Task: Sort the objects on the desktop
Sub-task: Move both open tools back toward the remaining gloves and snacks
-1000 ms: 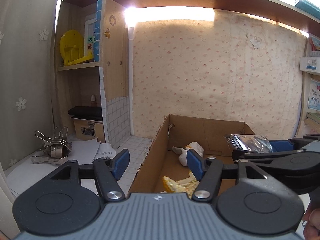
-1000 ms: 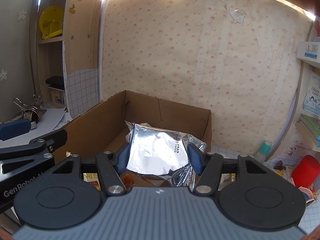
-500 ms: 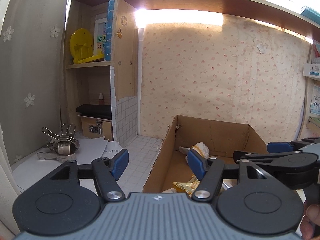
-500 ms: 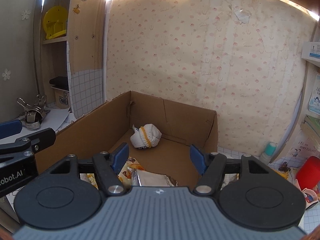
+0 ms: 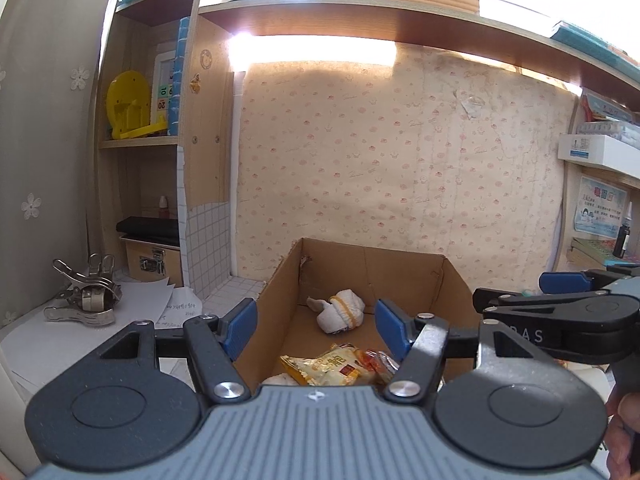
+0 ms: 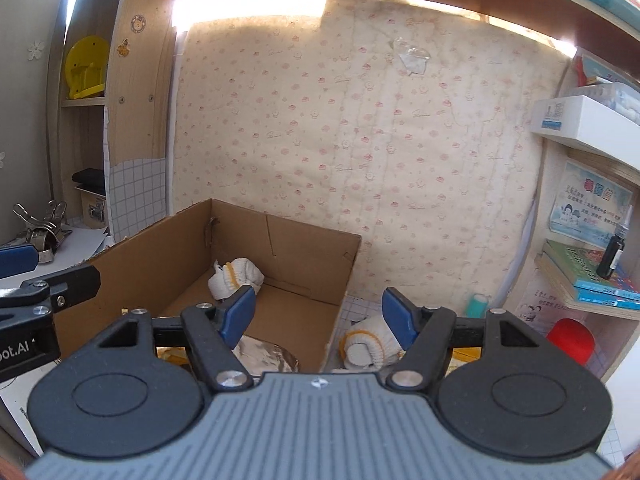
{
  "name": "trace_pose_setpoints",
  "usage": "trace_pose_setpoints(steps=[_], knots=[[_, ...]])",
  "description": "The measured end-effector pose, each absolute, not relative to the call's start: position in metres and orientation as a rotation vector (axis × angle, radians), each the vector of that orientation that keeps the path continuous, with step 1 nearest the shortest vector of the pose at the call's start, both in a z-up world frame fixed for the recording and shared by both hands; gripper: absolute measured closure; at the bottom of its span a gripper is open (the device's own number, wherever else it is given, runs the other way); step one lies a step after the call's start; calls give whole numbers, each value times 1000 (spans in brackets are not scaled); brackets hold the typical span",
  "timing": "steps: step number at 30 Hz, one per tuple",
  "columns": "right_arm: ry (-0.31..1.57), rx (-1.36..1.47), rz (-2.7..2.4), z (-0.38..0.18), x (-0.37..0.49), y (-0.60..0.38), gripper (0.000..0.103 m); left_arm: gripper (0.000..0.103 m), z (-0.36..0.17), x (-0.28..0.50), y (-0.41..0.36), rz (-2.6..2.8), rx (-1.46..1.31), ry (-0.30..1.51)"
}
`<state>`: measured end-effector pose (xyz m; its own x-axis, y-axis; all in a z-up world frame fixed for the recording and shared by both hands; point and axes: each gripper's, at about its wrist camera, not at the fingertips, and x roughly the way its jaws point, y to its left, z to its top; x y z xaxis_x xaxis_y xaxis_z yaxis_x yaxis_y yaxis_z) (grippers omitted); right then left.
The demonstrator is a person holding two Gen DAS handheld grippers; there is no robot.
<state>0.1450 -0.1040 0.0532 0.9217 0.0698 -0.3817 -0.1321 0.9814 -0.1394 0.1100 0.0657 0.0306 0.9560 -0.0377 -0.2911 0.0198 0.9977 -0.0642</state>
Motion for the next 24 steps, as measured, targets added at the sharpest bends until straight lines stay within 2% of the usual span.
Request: trace_pose_setpoints(steps=[1, 3, 17, 24], knots=[[376, -165, 91, 53, 140, -112, 33, 35, 30, 107, 60, -44, -56, 294], [364, -162, 60, 53, 132, -130, 24, 34, 29, 103, 49, -69, -51, 289], [370, -78, -129, 23, 80, -264, 23, 32, 12, 71, -54, -321, -43, 247], [373, -23, -183, 12, 61, -307, 23, 30, -17, 74, -117, -370, 15, 310]])
